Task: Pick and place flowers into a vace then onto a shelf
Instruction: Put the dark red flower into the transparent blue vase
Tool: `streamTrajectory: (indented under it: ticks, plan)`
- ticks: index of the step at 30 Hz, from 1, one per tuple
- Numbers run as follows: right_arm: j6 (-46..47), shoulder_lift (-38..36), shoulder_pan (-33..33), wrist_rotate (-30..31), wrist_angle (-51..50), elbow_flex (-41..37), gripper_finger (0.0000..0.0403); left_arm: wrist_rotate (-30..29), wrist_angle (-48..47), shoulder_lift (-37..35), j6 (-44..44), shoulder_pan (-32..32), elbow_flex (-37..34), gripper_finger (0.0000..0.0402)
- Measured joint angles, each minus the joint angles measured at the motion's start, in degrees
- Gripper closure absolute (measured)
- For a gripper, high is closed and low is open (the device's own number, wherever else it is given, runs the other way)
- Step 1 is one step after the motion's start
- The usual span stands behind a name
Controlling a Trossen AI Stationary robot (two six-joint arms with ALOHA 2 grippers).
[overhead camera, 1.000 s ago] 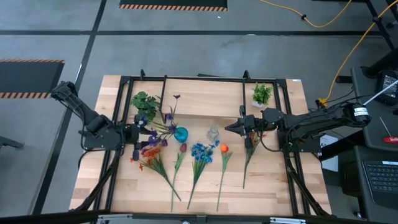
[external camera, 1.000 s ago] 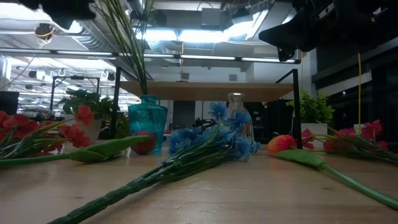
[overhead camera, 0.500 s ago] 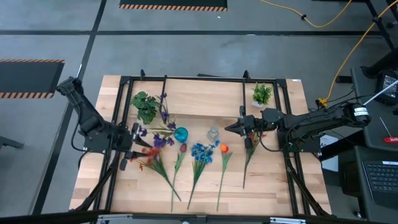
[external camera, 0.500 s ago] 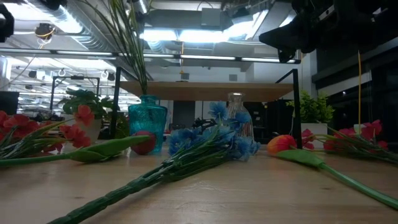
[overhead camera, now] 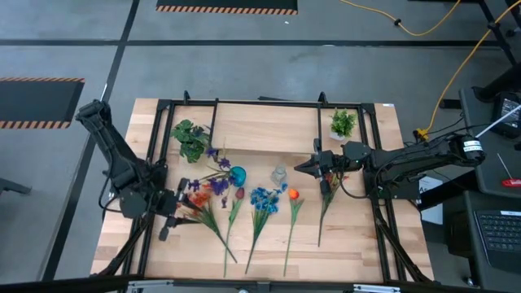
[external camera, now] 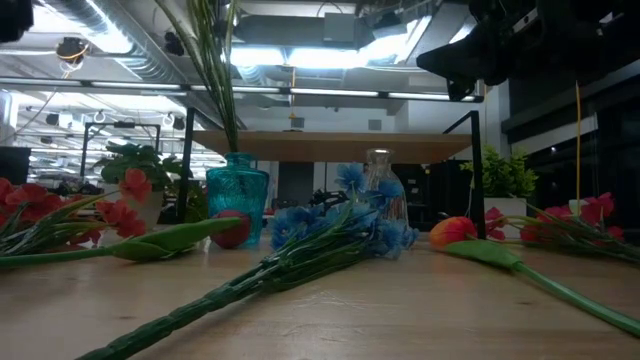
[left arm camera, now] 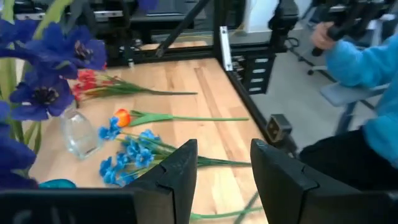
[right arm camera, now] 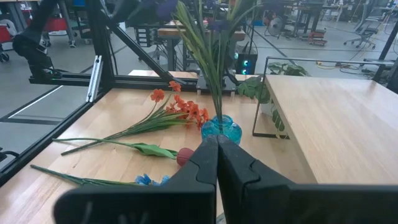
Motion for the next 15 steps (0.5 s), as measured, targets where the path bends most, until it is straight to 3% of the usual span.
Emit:
streamTrajectory:
  ticks: [4, 15]
  plan:
    - [0.0, 0.0, 0.0, 0.0, 0.0, 0.0, 0.0398, -2.9, 3.3, 5.2, -0.6, -0.3, 0.0, 0.0258]
    - [1.5, 0.0, 0.0, 0.0, 0.0, 0.0, 0.0398, -2.9, 17.4, 19.1, -2.7, 1.2, 0.0, 0.0258]
